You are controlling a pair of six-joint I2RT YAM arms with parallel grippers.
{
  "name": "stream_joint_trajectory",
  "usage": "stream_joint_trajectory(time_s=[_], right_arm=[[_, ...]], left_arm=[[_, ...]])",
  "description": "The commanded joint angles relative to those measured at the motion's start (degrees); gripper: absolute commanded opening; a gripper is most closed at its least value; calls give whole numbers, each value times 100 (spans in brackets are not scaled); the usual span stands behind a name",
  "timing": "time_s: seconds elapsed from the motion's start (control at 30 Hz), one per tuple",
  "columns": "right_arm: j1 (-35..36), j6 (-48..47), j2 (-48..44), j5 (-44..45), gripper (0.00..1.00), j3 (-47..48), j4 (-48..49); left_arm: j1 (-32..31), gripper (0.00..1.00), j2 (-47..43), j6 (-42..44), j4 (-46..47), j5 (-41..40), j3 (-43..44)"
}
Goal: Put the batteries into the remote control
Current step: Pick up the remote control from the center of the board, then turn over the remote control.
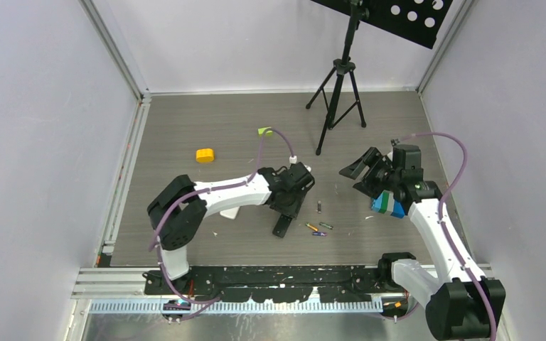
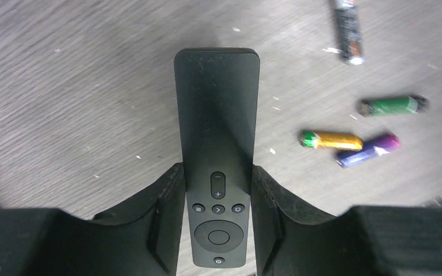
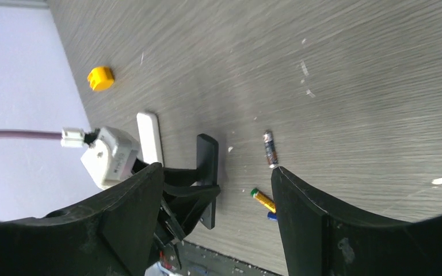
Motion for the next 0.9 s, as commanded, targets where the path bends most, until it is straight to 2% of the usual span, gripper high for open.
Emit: stream_joint_trajectory(time_s=[0.0, 0.17, 0.27, 0.4, 0.53, 0.7, 0.8, 0.87], right_arm=[[280, 580, -27, -924, 74, -425, 1217], [1471, 1225, 297, -612, 76, -441, 1968], [2201, 1399, 797, -244, 75, -152, 2016], [2602, 1857, 1347, -92, 67, -19, 2386], [2767, 2203, 1425, 131, 61, -88, 2787], [2802, 2363, 1259, 402, 45, -114, 2796], [2799, 2517, 1209, 392, 30, -129, 2779], [2810, 2662, 1187, 372, 19, -147, 2821]], left_arm=[[458, 13, -763, 602, 372, 1561, 151], [749, 11, -1408, 995, 808, 2303, -58], [778, 10, -1645, 1165, 1016, 2577, -191], [803, 9, -1890, 1170, 1224, 2692, -365], [816, 9, -2086, 1124, 1391, 2724, -548], [825, 8, -2199, 1104, 1474, 2723, -635], [838, 9, -2221, 1104, 1498, 2708, -627], [857, 13, -2258, 1112, 1523, 2670, -618]])
